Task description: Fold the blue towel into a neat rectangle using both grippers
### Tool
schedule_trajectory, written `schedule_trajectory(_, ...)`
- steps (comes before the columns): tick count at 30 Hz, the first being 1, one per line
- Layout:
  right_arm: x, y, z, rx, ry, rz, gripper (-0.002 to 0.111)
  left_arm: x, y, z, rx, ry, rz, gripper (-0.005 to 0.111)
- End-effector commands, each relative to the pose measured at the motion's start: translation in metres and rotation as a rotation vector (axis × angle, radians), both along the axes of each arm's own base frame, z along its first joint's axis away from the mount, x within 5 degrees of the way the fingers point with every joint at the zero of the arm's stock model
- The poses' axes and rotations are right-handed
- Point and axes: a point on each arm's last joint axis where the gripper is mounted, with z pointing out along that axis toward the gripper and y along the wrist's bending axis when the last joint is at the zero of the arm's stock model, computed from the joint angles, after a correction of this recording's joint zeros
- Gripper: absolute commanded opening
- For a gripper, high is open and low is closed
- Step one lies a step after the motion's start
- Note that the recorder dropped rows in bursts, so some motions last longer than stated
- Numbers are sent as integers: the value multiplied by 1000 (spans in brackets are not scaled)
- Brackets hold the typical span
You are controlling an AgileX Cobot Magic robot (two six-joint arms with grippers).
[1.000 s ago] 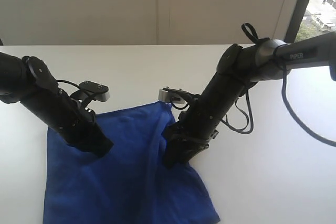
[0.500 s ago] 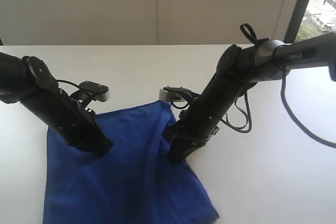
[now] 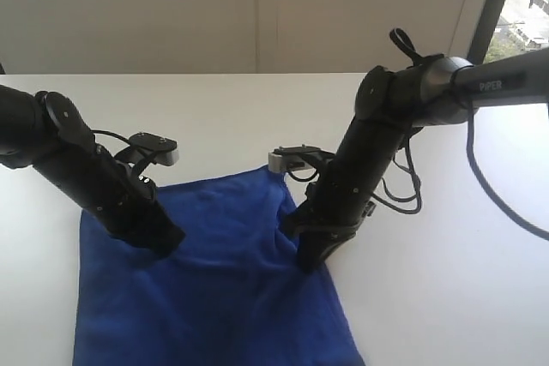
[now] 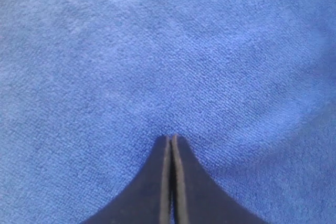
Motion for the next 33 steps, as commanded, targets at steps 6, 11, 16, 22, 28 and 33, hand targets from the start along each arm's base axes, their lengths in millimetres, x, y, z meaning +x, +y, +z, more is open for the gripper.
schedule_trajectory(6, 2, -18, -5, -173, -41, 32, 14, -3, 0, -27, 32, 73, -13, 0)
schedule_trajectory(11, 3, -17, 0, -158, -56, 19, 53, -3, 0, -27, 32, 73, -13, 0)
schedule_trajectory(16, 7, -9, 24, -65, -148, -36, 52, -3, 0, -27, 33, 67, -10, 0)
schedule_trajectory(22, 7, -7, 25, -38, -147, -31, 52, -3, 0, -27, 33, 67, -10, 0)
schedule_trajectory(28, 0, -8, 25, -47, -81, 8, 52, 0, -1, -23, 22, 54, 0, 0)
schedule_trajectory(33, -7, -10, 27, -62, -24, 50, 52, 11, -9, 6, -34, -8, -22, 0)
